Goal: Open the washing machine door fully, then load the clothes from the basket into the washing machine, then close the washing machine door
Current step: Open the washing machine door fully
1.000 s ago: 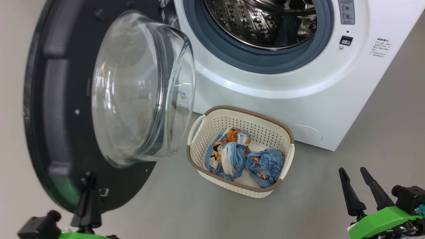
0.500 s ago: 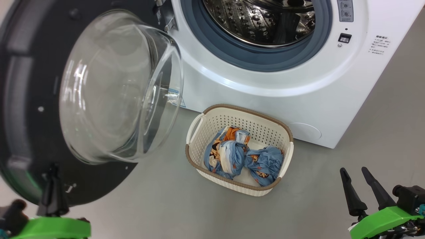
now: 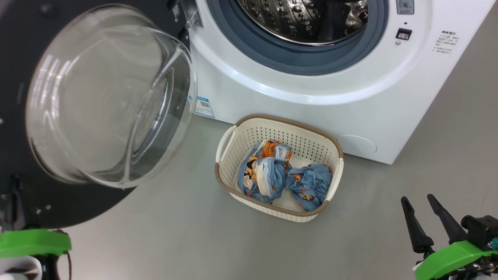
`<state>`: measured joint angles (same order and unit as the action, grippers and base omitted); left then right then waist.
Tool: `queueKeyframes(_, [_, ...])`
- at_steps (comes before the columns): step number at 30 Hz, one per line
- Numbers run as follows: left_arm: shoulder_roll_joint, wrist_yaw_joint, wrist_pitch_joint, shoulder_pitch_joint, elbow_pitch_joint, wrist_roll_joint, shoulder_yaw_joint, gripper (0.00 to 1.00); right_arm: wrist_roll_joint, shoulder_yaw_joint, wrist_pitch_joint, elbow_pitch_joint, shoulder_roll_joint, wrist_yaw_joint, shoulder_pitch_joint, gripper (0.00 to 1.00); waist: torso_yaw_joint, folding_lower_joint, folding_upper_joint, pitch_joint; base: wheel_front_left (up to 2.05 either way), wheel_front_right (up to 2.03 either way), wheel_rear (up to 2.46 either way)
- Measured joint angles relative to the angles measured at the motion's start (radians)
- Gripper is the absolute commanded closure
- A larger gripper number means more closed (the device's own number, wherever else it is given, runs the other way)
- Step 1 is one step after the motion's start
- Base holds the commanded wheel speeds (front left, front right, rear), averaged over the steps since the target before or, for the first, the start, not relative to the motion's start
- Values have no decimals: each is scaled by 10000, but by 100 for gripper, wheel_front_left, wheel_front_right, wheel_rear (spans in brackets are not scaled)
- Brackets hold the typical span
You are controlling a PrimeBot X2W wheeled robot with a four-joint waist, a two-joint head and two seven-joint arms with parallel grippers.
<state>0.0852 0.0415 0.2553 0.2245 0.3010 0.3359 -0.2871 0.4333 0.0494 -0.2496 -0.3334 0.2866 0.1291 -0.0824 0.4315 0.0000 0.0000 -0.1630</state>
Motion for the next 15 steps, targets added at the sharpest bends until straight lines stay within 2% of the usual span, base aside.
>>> queueKeyframes(15, [245,353,2,1814,1845,-704,-1636,100,-305,-98,0,184,332,0,-254,0,-98,0,0,-752,0,0,0])
